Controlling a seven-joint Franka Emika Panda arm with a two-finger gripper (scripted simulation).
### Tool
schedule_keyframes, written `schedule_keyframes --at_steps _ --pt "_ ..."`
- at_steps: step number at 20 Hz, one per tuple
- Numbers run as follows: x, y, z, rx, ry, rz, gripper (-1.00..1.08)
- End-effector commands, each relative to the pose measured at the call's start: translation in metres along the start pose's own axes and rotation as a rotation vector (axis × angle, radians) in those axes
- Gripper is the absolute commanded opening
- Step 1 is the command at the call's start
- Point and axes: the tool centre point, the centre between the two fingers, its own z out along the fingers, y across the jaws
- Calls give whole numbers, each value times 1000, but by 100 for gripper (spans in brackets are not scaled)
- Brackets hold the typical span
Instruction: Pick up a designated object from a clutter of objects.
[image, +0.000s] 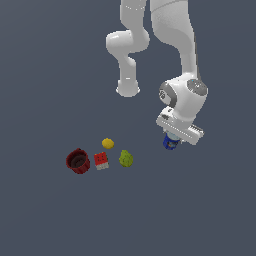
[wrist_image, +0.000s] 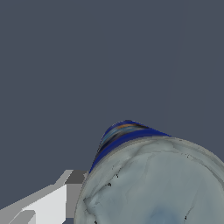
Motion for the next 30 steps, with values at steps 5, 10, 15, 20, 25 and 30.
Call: schedule_keyframes --at_steps 5,10,15,20,25,30 --pt "0 0 1 -1 0 0 -100" --pt "0 0 0 1 1 0 -100" --pt "2 5 -6 1 1 0 -100" --pt "6 17 -21 1 1 0 -100" --pt "13 37 -46 1 1 0 -100" --pt "23 63 -78 1 0 0 -100"
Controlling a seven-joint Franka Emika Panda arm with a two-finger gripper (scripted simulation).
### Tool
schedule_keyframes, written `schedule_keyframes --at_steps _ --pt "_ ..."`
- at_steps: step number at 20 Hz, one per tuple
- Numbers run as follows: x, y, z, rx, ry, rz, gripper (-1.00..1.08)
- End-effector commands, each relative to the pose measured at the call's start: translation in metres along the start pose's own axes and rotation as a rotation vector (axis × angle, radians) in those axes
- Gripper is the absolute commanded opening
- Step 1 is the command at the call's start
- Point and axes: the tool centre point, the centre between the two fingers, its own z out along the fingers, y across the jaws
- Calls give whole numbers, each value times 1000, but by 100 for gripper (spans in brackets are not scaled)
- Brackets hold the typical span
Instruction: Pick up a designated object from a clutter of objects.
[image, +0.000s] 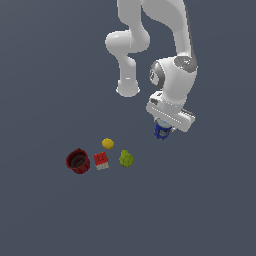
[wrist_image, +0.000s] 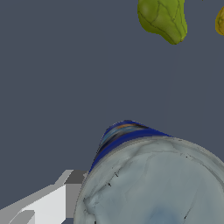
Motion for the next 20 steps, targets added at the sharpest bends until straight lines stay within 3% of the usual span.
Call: schedule_keyframes --at_steps 1,20 --pt "5 13 -19 4 1 0 -100" --pt "49 129 -167 7 -3 0 -100"
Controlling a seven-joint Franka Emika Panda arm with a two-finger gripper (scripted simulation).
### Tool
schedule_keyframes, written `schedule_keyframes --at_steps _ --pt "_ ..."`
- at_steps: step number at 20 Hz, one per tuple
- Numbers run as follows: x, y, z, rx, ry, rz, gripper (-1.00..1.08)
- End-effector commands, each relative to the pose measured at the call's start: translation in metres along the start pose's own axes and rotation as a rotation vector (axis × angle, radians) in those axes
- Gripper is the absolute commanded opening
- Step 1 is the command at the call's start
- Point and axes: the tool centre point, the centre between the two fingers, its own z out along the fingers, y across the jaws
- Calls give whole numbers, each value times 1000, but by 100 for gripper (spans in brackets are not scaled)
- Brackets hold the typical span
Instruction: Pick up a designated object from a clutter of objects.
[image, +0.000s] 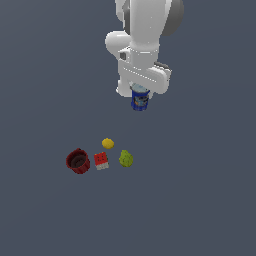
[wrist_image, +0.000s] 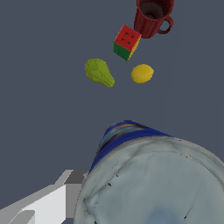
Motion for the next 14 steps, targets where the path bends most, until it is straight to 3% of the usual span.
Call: schedule_keyframes --at_steps 1,14 --pt "6 15 -21 2 2 0 -100" --pt "29 65 -89 -2 5 1 -100"
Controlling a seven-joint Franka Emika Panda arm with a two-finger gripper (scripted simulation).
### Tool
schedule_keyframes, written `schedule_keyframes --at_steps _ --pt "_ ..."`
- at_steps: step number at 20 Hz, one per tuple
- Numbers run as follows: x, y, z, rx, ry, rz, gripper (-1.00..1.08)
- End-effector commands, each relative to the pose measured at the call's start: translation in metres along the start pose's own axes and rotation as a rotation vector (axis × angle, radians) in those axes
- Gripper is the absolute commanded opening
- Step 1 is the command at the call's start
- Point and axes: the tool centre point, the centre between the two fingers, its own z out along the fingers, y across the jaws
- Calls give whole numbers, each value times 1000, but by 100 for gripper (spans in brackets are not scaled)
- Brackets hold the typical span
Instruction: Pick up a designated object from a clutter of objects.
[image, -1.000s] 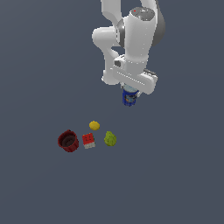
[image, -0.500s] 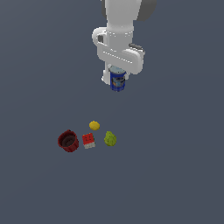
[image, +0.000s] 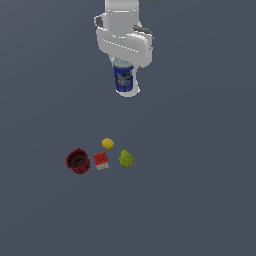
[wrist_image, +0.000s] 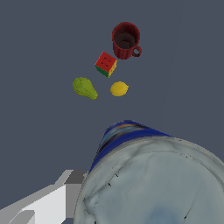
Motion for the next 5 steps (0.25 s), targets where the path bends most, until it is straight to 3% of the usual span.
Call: schedule_keyframes --at_steps 1,5 --pt "3 5 -9 1 3 -1 -100" --pt "4 7 -12 1 3 -1 -100"
